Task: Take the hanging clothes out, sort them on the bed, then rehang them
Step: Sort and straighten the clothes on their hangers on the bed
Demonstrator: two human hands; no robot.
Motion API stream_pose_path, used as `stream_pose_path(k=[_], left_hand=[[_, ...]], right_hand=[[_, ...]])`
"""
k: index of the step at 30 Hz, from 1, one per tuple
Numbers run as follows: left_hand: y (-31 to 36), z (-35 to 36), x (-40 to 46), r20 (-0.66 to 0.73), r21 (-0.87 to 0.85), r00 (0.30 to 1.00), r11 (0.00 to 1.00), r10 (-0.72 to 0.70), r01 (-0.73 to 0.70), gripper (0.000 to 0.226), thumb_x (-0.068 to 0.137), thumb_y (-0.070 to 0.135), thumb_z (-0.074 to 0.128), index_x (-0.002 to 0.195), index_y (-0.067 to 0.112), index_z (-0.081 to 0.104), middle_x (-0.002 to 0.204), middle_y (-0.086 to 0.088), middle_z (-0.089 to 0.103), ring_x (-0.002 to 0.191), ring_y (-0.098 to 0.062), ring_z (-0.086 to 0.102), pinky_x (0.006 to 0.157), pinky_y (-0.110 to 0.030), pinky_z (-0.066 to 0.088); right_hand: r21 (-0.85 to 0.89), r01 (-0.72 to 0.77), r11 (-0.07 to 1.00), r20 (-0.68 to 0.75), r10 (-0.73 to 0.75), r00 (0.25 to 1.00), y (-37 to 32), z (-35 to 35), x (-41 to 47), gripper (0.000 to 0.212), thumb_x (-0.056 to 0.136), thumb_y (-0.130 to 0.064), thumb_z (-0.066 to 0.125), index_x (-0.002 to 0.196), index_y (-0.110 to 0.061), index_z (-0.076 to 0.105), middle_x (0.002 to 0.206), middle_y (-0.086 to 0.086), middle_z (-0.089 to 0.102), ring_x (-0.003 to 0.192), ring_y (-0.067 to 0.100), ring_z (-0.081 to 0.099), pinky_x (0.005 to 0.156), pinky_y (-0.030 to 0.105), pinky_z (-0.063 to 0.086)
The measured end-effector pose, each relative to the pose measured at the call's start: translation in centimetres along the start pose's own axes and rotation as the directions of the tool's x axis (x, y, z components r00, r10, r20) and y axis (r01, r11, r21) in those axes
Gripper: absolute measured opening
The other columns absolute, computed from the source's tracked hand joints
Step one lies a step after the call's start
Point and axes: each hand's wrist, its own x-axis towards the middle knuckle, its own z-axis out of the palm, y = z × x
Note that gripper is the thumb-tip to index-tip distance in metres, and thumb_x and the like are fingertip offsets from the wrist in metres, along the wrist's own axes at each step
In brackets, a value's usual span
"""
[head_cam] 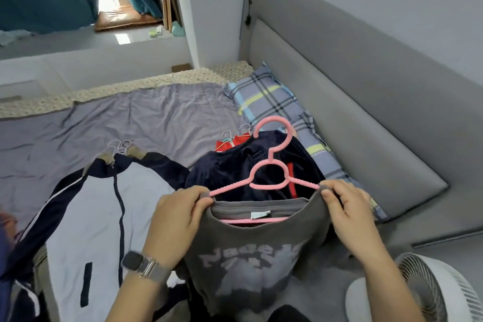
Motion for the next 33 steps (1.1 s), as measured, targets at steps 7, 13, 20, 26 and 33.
stream_pose_path(k=[7, 13, 20, 26, 33], left_hand=[[-2.7, 0.0, 4.1, -0.244, -0.104, 0.963, 0.99, -0.116, 0.093, 0.024, 0.089, 0.037, 0.043, 0.107, 0.027, 0.054, 0.105, 0.014, 0.054, 0.1, -0.006, 0.044, 0.092, -0.012, 0.028], [-4.9, 0.6, 6.8, -0.239, -0.211, 0.89, 0.916, -0.387, 0.342, 0.015, 0.092, 0.015, 0.052, 0.1, 0.027, 0.058, 0.099, 0.012, 0.059, 0.093, 0.001, 0.055, 0.082, -0.027, 0.044], [-6.1, 7.0, 8.9, -0.055, -0.285, 0.757, 0.737, -0.651, 0.613, 0.015, 0.092, 0.016, 0.052, 0.087, 0.027, 0.061, 0.089, 0.012, 0.065, 0.083, -0.003, 0.06, 0.067, -0.011, 0.04], [-8.5, 9.4, 11.8, -0.037, -0.22, 0.648, 0.639, -0.761, 0.737, 0.017, 0.088, 0.007, 0.051, 0.077, 0.017, 0.059, 0.068, 0.006, 0.061, 0.06, -0.002, 0.053, 0.057, -0.014, 0.038], [-11.6, 10.6, 11.6, -0.037, -0.21, 0.544, 0.538, -0.838, 0.816, 0.017, 0.086, 0.003, 0.051, 0.075, 0.017, 0.053, 0.08, -0.005, 0.066, 0.074, -0.023, 0.06, 0.06, -0.017, 0.04]], right_hand=[[0.082, -0.014, 0.996, 0.003, 0.014, 1.0, 0.0, 1.0, 8.0, 0.015, 0.086, -0.023, 0.048, 0.087, -0.032, 0.06, 0.085, -0.028, 0.057, 0.086, 0.009, 0.052, 0.093, 0.049, 0.039], [0.079, -0.005, 0.997, 0.239, -0.014, 0.971, 1.8, 1.9, 23.6, 0.015, 0.097, -0.018, 0.048, 0.089, -0.026, 0.058, 0.085, -0.006, 0.061, 0.091, 0.016, 0.054, 0.087, 0.034, 0.039], [-0.124, -0.085, 0.989, 0.428, 0.131, 0.894, 8.7, 16.3, 31.9, 0.027, 0.1, -0.025, 0.039, 0.109, -0.015, 0.062, 0.114, 0.009, 0.065, 0.112, 0.032, 0.055, 0.099, 0.043, 0.035], [-0.368, 0.068, 0.927, 0.58, 0.172, 0.796, 11.3, 25.3, 36.9, 0.055, 0.094, -0.026, 0.054, 0.142, -0.009, 0.032, 0.146, 0.015, 0.036, 0.136, 0.032, 0.03, 0.112, 0.046, 0.019], [-0.104, 0.273, 0.956, 0.813, -0.076, 0.577, 7.3, 31.6, 33.7, 0.045, 0.092, -0.013, 0.052, 0.137, -0.012, 0.046, 0.142, 0.011, 0.045, 0.132, 0.028, 0.04, 0.112, 0.044, 0.026]])
